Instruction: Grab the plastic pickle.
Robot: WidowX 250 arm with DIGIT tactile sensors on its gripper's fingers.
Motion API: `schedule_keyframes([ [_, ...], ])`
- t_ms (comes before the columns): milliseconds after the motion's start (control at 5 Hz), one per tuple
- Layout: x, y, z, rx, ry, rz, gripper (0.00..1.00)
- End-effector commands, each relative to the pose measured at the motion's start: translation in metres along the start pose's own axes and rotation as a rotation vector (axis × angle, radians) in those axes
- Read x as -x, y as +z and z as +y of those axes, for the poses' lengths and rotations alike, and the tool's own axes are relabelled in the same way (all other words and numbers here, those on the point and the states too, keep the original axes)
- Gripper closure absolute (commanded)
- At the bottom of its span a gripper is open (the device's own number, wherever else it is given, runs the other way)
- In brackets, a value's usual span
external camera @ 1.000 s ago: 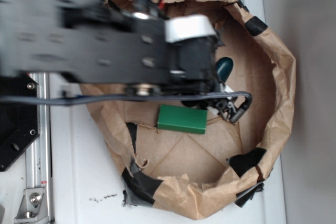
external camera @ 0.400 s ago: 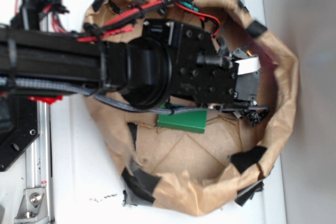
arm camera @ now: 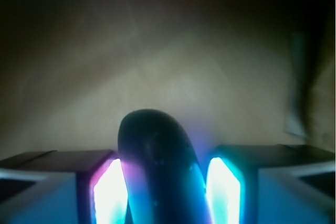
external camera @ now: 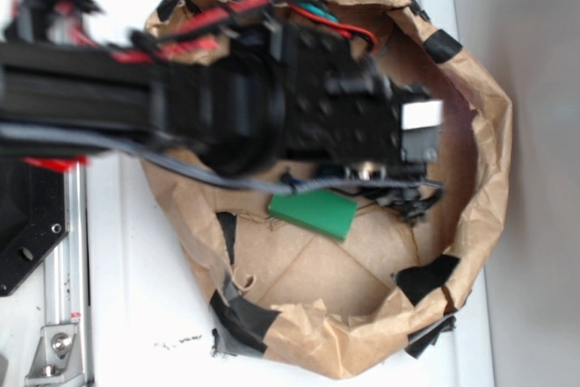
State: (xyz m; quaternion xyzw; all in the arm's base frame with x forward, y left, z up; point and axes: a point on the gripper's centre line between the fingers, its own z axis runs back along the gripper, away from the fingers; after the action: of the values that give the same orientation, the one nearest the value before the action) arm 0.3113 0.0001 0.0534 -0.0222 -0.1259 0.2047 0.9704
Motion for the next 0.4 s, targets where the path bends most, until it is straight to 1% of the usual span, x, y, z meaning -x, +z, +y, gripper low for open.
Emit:
schedule_keyframes([
  [0, -0.021, 0.122, 0.008, 0.114, -0.234, -0.049, 1.00],
  [200, -0.017, 0.137, 0.016, 0.057, -0.296, -0.032, 1.00],
])
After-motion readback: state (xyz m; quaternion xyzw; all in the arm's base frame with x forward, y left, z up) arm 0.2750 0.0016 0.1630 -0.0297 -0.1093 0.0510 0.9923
